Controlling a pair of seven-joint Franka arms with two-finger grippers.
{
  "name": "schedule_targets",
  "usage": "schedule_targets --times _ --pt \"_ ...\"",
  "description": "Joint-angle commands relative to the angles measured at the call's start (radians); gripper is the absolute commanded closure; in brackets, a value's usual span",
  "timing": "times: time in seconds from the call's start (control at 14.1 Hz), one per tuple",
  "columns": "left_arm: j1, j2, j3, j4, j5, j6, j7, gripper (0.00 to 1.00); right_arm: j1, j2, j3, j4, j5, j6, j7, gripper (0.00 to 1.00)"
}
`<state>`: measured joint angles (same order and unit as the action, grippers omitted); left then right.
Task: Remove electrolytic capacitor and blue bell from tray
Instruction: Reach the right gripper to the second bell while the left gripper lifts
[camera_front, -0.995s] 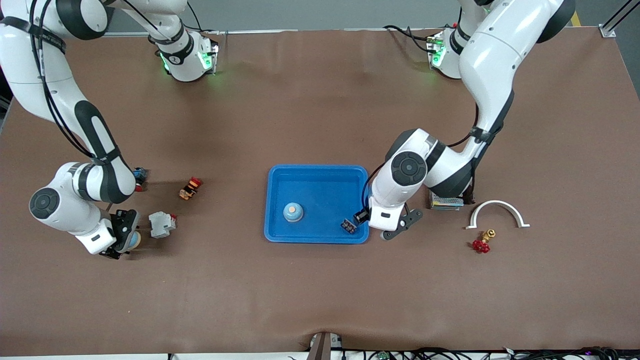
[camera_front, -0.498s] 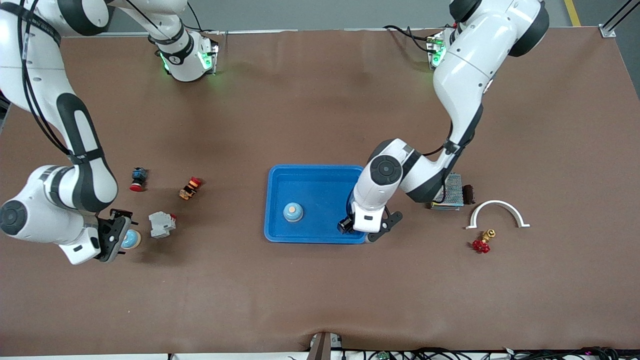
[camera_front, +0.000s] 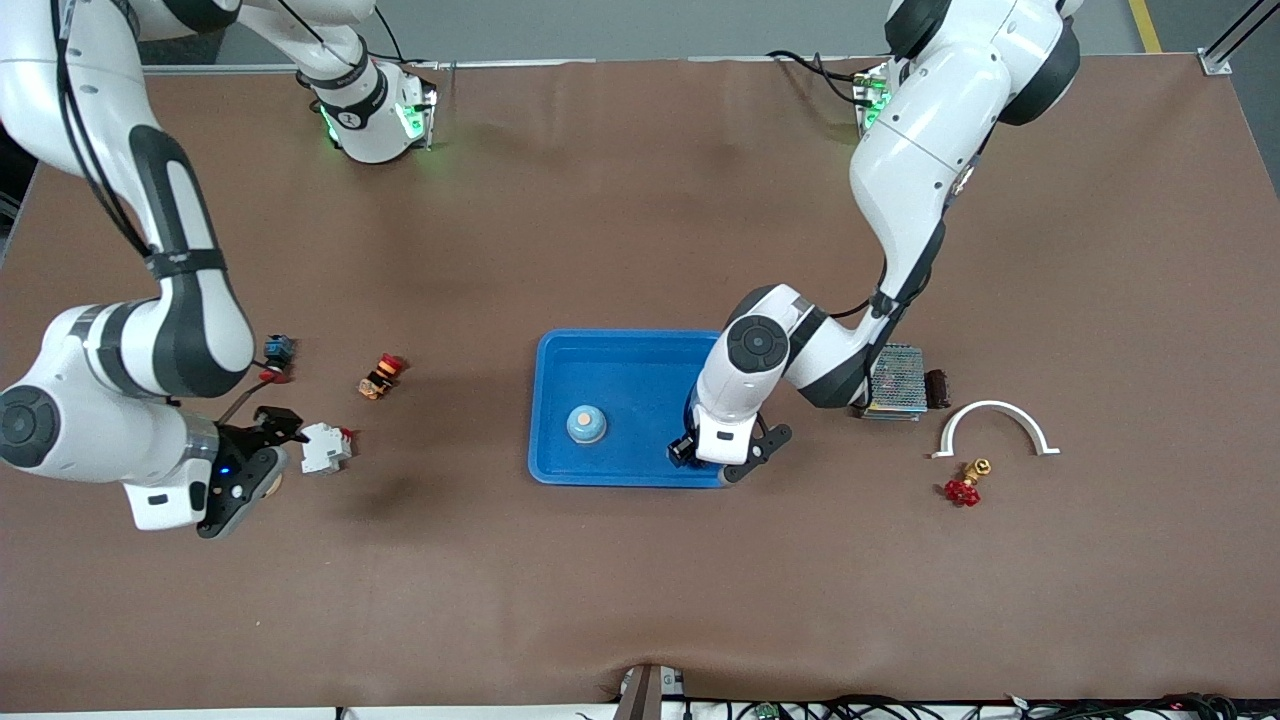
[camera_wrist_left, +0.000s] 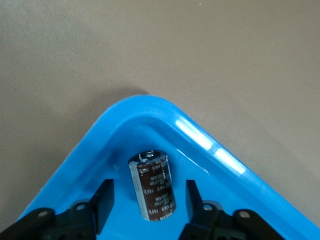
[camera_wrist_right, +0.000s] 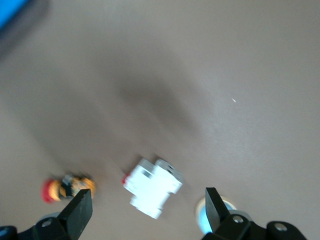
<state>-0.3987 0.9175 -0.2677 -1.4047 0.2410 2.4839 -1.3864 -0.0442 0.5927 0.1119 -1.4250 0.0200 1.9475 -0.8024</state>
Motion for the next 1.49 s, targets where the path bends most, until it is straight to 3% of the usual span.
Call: schedule_targets --times 0.0,0.14,0.21,0.28,0.36,0.71,1.42 --pt "-0.022 0.035 0.019 0.029 0.009 0.021 -0.011 0.42 0.073 -0.042 -0.006 -0.012 0.014 -0.013 0.22 0.0" --pt "-0.035 0.046 0.025 0.024 0.011 0.026 -0.008 0.53 0.121 -0.043 -0.003 -0.009 0.015 -0.013 0.383 0.0" --pt "-0.037 0.044 0.031 0.024 0.011 0.026 -0.003 0.68 0.151 -0.043 -0.003 -0.009 0.015 -0.013 0.467 0.0" --pt "-0.042 0.043 0.033 0.024 0.014 0.024 0.003 0.93 0.18 -0.043 -0.004 -0.009 0.015 -0.007 0.548 0.0" --pt "-0.048 0.035 0.034 0.024 0.024 0.023 0.019 1.0 0.208 -0.043 -0.005 -0.008 0.015 -0.001 0.63 0.0" --pt "-0.028 -0.023 0.034 0.026 0.057 -0.029 0.052 1.0 0.335 -0.03 -0.006 -0.002 0.011 0.051 1.013 0.0" --pt "0.034 -0.17 0.027 0.02 0.055 -0.25 0.125 1.0 0.501 0.111 -0.009 -0.003 0.015 0.309 1.402 0.0"
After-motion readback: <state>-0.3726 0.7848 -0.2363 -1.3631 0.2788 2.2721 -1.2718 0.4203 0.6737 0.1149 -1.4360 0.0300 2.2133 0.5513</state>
